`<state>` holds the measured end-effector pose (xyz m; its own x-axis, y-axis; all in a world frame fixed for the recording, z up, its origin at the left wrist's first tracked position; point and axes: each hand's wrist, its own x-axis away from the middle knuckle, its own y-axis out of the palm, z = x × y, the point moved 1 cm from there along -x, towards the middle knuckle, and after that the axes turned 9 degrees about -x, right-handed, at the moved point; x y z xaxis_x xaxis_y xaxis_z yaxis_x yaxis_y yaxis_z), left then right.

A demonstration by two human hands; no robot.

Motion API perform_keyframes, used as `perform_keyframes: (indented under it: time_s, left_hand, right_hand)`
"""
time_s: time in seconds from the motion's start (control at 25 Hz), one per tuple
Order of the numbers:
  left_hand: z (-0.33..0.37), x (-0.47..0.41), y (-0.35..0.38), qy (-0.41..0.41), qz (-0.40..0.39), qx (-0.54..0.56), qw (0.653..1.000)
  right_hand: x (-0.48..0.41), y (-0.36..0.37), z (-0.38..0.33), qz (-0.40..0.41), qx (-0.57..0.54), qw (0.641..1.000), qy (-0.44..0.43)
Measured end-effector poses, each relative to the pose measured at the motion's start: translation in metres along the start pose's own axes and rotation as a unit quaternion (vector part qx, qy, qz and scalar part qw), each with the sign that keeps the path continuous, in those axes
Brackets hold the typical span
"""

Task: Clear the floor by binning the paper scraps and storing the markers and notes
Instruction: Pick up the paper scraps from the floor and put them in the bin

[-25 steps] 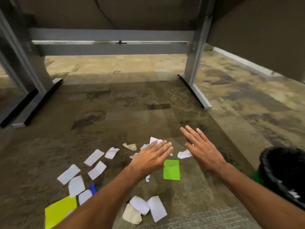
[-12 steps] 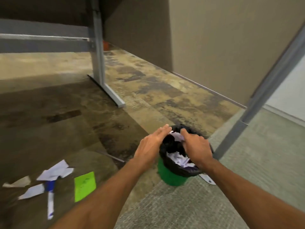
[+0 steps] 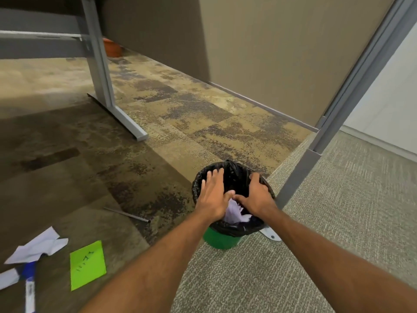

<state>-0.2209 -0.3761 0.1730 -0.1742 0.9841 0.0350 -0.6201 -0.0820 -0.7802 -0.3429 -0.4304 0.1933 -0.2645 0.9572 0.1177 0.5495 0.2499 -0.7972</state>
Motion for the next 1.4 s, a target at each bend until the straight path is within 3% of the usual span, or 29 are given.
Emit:
perform_keyframes:
  time_s: [0.08, 0.2, 0.44, 0.68, 0.84, 1.08, 1.4]
  left_hand:
    - [-0.01, 0.002, -0.007, 0.008, 0.053, -0.094, 0.994]
    - [-0.035, 0.012, -0.035, -0.04, 0.128, -0.15, 0.98]
    - [-0.135, 0.089, -0.115, -0.143, 0.122, -0.244, 0.951]
    - [-0.255, 0.25, -0.145, -0.271, 0.107, -0.304, 0.907]
    - [-0.312, 0.363, -0.118, -0.351, 0.047, -0.315, 0.881]
    - [-0.323, 0.421, -0.044, -0.315, 0.02, -0.274, 0.908]
    - [-0.305, 0.418, 0.009, -0.346, 0.04, -0.201, 0.915]
  right_hand:
    - [-0.003, 0.006, -0.009, 0.003, 0.04, 0.999, -0.032]
    - [-0.007, 0.018, -0.035, 0.019, 0.077, 0.992, -0.098]
    - [0.014, 0.091, -0.13, 0.007, 0.065, 0.958, -0.278]
    - [0.109, 0.238, -0.198, -0.158, 0.071, 0.898, -0.404]
    - [0.175, 0.32, -0.199, -0.282, 0.123, 0.821, -0.481]
    - [0.205, 0.365, -0.153, -0.429, 0.18, 0.736, -0.492]
    - [0.219, 0.375, -0.135, -0.382, 0.212, 0.745, -0.505]
